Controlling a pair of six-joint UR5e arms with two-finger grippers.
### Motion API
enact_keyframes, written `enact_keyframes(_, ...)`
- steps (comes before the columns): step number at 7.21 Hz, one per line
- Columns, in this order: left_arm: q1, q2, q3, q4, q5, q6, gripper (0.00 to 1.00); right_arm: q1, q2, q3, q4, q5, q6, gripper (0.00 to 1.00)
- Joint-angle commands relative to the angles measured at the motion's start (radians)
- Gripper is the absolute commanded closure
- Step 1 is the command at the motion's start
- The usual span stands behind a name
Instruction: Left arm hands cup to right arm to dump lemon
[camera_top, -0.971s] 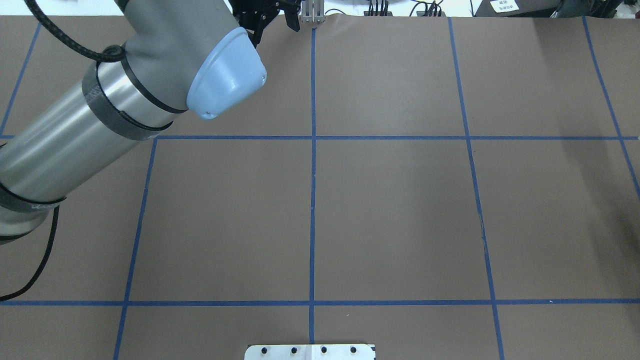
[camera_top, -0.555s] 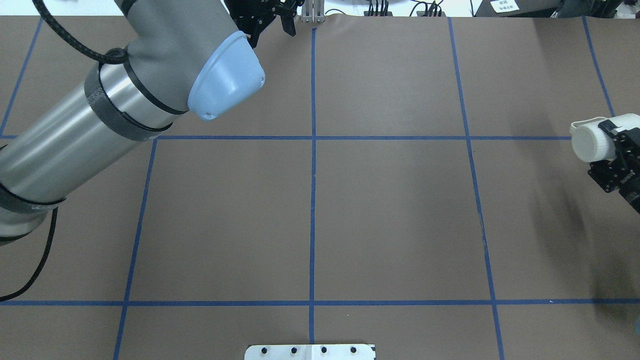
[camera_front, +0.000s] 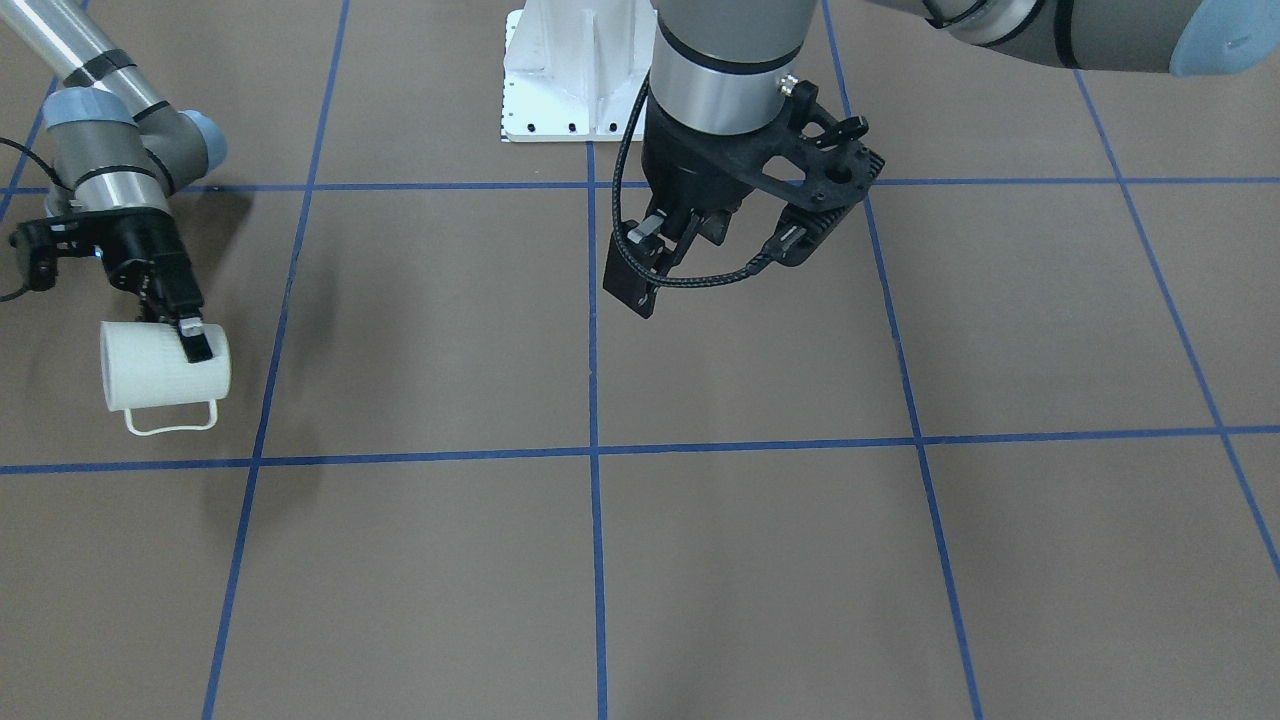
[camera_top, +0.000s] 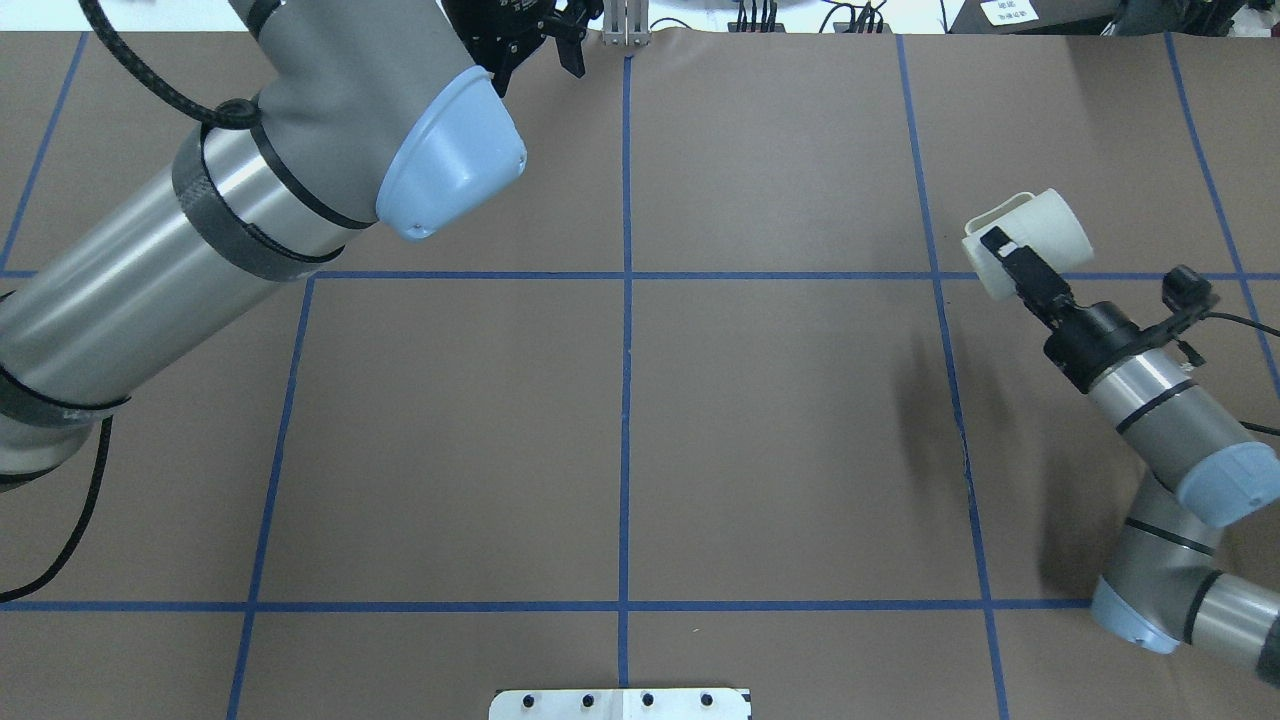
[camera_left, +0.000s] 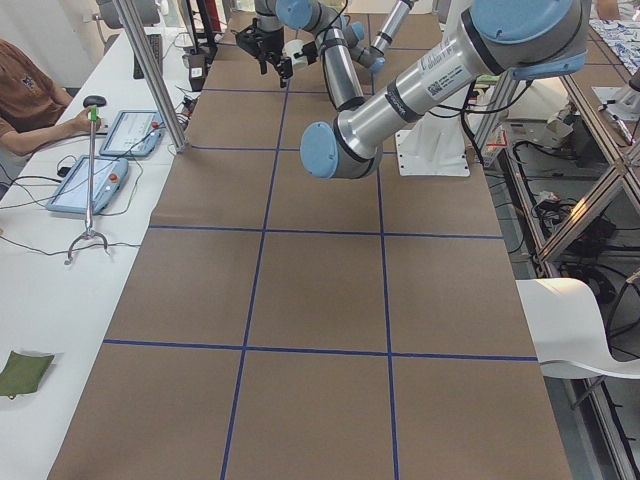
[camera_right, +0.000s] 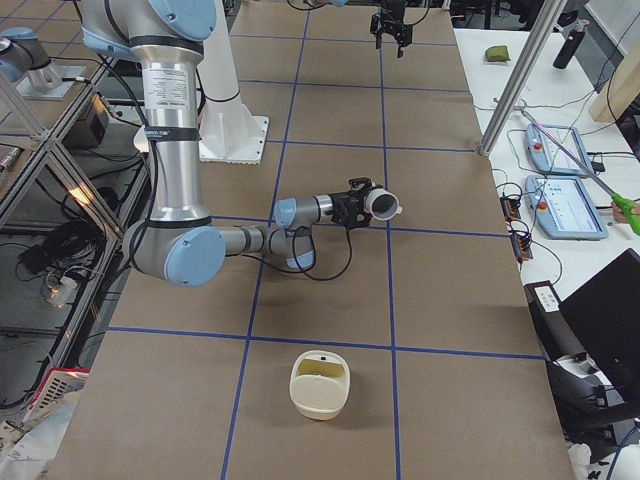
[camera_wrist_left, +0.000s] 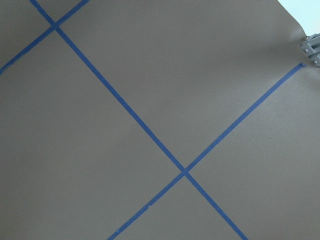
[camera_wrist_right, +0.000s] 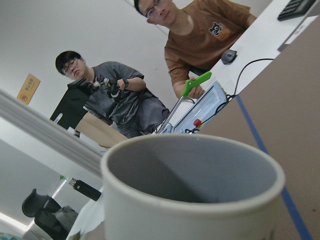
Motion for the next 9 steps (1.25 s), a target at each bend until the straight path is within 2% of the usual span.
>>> enact_keyframes(1,-0.004,0.012,-0.004,0.000,0.007,0.162,0.00,-0.044,0.186,0.003,-0.195,-0.005,-0.294,0.57)
enact_keyframes(3,-0.007,0.021,-0.006,-0.001,0.007,0.281,0.00,-0.064,0.292,0.009,-0.337,-0.004,-0.419,0.53)
enact_keyframes(4,-0.003,0.035,-0.006,-0.006,0.003,0.325,0.00,-0.070,0.340,0.009,-0.400,-0.002,-0.541,0.45)
enact_keyframes(6,0.014,0.055,-0.007,-0.099,0.004,0.344,0.00,-0.123,0.417,0.012,-0.521,-0.034,-0.614,0.41)
enact_keyframes(9,0.066,0.050,-0.003,-0.098,0.007,0.394,0.03,-0.252,0.476,0.015,-0.524,-0.141,-0.801,0.41)
